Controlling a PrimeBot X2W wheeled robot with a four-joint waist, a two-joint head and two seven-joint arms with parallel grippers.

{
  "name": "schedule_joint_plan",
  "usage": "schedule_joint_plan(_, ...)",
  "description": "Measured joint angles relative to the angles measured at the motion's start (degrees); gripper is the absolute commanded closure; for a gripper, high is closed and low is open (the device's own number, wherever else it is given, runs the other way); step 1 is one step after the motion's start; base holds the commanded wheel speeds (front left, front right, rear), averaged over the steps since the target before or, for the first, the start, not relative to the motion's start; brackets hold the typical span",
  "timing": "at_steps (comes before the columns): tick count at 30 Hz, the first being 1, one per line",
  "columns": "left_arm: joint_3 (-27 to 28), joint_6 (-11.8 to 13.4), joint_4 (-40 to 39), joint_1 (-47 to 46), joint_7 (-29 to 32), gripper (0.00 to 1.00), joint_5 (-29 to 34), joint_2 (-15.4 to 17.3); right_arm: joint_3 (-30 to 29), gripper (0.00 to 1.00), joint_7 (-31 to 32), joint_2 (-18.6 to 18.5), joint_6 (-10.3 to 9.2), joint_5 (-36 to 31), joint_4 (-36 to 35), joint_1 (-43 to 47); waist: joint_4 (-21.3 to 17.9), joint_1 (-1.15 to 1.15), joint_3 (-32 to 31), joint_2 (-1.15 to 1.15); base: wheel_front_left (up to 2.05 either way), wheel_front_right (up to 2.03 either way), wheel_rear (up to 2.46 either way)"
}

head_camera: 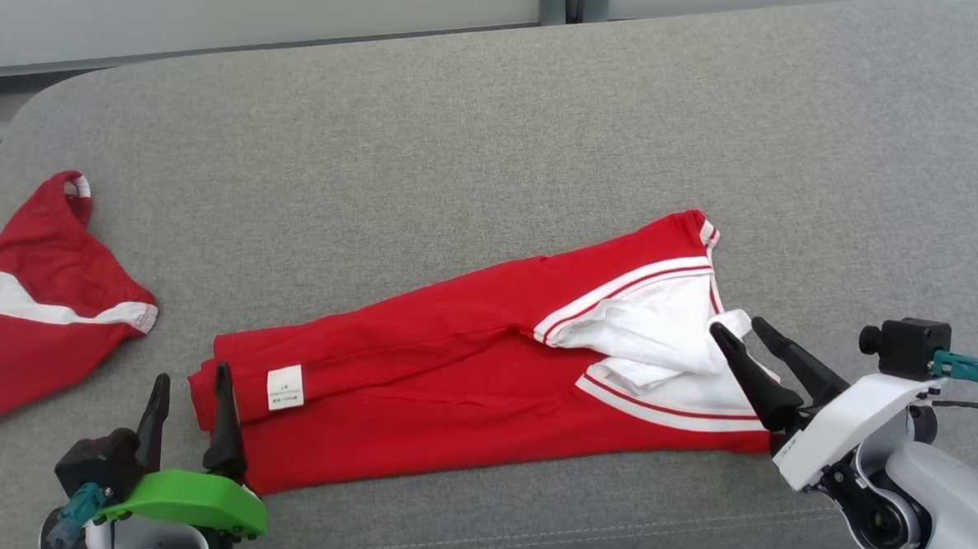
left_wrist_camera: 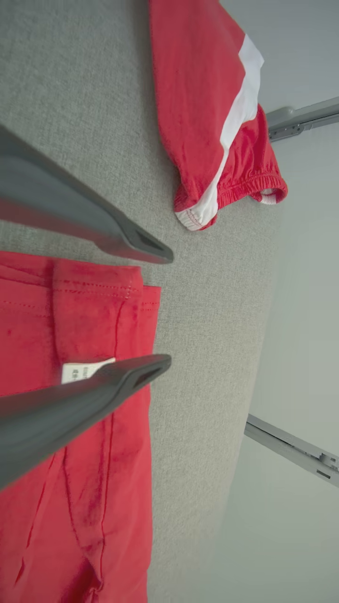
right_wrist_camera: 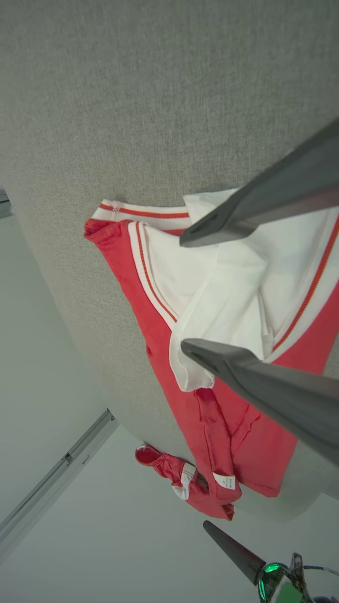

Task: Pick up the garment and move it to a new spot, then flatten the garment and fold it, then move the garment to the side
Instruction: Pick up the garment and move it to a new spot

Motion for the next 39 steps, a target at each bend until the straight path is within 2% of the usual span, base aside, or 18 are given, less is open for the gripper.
schedule_joint_plan(10,2.7,0.0,-7.2,3.8,0.0,0.00,5.4,-2.4,-2.7,0.00,0.0,1.1,0.00,-3.2,1.3,1.1,0.6,0.00,-1.3,0.00,0.00,0.00,0.00)
schedule_joint_plan(17,4.7,0.0,-13.2,7.6,0.0,0.00,9.9,-3.6,-6.5,0.00,0.0,3.2,0.00,-7.9,6.5,1.9,1.5,0.00,-3.0,0.00,0.00,0.00,0.00)
schedule_joint_plan(27,5.3,0.0,-17.1,10.9,0.0,0.00,13.0,-4.2,-10.3,0.00,0.0,6.7,0.00,-14.0,15.3,0.2,2.7,0.00,-4.5,0.00,0.00,0.00,0.00)
schedule_joint_plan(31,5.1,0.0,-17.5,11.7,0.0,0.00,13.5,-4.5,-10.1,0.00,0.2,8.2,0.00,-15.4,19.4,-2.0,3.0,0.00,-4.8,0.00,0.00,0.00,0.00)
schedule_joint_plan(39,4.4,0.0,-17.7,11.8,0.0,0.00,14.0,-4.8,-9.1,0.00,4.6,10.9,0.00,-17.3,28.0,-9.0,3.8,0.00,-4.7,0.00,0.00,0.00,0.00)
